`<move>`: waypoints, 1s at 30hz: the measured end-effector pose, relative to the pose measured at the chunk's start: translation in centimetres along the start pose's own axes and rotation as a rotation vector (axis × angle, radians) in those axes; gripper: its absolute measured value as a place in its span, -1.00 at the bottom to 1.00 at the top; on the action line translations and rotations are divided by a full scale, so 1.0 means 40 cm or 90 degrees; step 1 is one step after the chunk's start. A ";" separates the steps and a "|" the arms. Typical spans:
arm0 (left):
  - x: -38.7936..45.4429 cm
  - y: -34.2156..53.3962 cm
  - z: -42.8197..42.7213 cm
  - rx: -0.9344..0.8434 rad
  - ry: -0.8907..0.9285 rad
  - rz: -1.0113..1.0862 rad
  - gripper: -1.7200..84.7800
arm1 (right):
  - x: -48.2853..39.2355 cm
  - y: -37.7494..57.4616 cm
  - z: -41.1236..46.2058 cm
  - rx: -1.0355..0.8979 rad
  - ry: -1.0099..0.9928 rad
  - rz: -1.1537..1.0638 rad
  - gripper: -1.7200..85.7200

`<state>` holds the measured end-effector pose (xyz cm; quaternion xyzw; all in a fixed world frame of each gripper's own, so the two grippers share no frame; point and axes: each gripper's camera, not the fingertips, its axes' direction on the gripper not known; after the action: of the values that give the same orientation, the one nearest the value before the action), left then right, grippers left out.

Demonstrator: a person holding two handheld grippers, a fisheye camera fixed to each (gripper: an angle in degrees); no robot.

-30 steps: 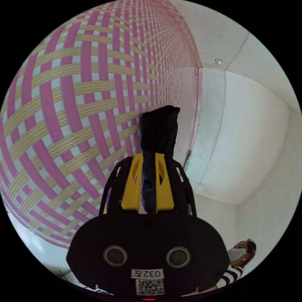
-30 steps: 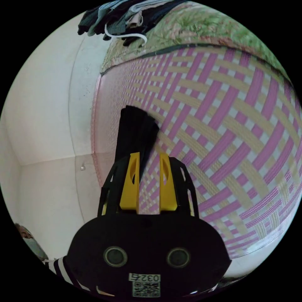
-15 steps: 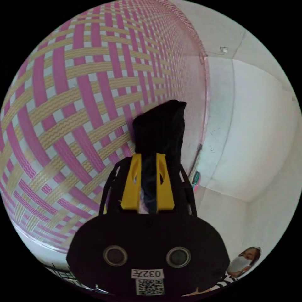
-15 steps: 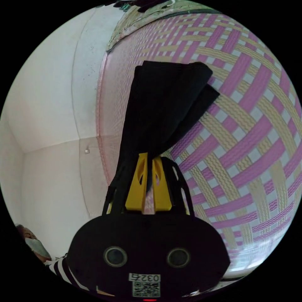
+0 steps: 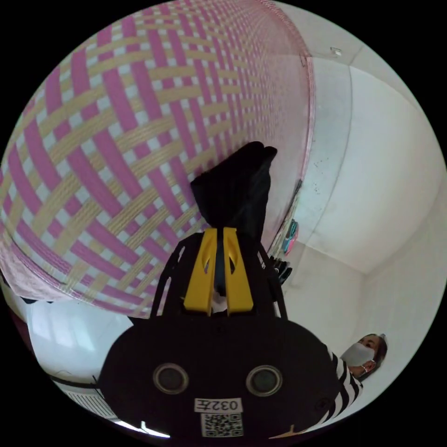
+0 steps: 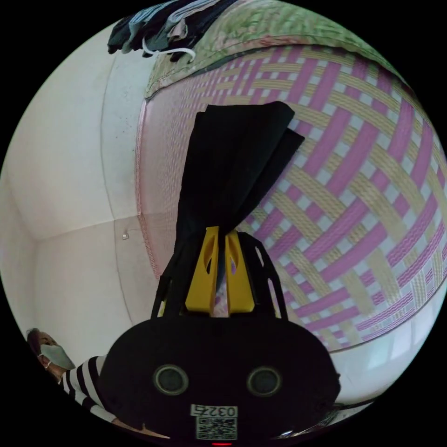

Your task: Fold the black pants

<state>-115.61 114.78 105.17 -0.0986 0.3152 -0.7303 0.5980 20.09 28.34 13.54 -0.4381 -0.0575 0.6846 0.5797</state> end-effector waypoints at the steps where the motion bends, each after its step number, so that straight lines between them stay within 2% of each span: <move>1: -0.023 0.022 0.004 0.005 0.016 -0.018 -0.98 | 0.014 -0.005 -0.016 -0.004 -0.001 0.007 -0.85; 4: -0.040 0.090 -0.039 0.088 0.056 -0.035 -0.95 | 0.003 -0.006 -0.079 0.020 0.002 0.023 -0.78; 6: 0.000 0.132 -0.084 0.148 -0.017 0.005 -0.96 | -0.039 0.005 -0.139 0.075 0.063 0.007 -0.78; 8: 0.097 0.174 -0.115 0.206 -0.171 0.099 -0.98 | -0.132 0.018 -0.181 0.126 0.174 -0.065 -0.80; 9: 0.123 0.179 -0.110 0.207 -0.190 0.128 -0.98 | -0.161 0.018 -0.176 0.123 0.188 -0.095 -0.80; 12: 0.232 0.159 -0.019 0.121 -0.179 0.246 -0.98 | -0.327 0.010 -0.051 0.023 0.169 -0.289 -0.80; 14: 0.307 0.141 0.069 0.055 -0.167 0.319 -0.98 | -0.474 0.019 0.131 -0.120 0.174 -0.442 -0.79; 15: 0.325 0.136 0.091 0.036 -0.164 0.337 -0.98 | -0.511 0.027 0.177 -0.150 0.178 -0.482 -0.79; 17: 0.403 0.121 0.200 -0.078 -0.159 0.410 -0.97 | -0.641 0.053 0.336 -0.248 0.167 -0.612 -0.79; 18: 0.428 0.123 0.230 -0.105 -0.174 0.436 -0.97 | -0.669 0.056 0.369 -0.267 0.162 -0.635 -0.79; 20: 0.531 0.152 0.366 -0.199 -0.286 0.548 -0.92 | -0.762 0.066 0.484 -0.335 0.174 -0.722 -0.79; 21: 0.555 0.164 0.398 -0.210 -0.320 0.578 -0.89 | -0.782 0.069 0.508 -0.347 0.189 -0.746 -0.79; 23: 0.647 0.232 0.510 -0.255 -0.400 0.724 -0.85 | -0.841 0.086 0.583 -0.396 0.243 -0.835 -0.79; 26: 0.722 0.304 0.611 -0.308 -0.422 0.844 -0.84 | -0.880 0.104 0.631 -0.466 0.276 -0.904 -0.81; 30: 0.762 0.353 0.702 -0.387 -0.420 0.908 -0.82 | -0.889 0.108 0.650 -0.506 0.312 -0.935 -0.81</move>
<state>-97.59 75.43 111.85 -0.2410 0.2944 0.0053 0.9248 -2.44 8.08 45.83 -0.5948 -0.4340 -0.0470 0.6750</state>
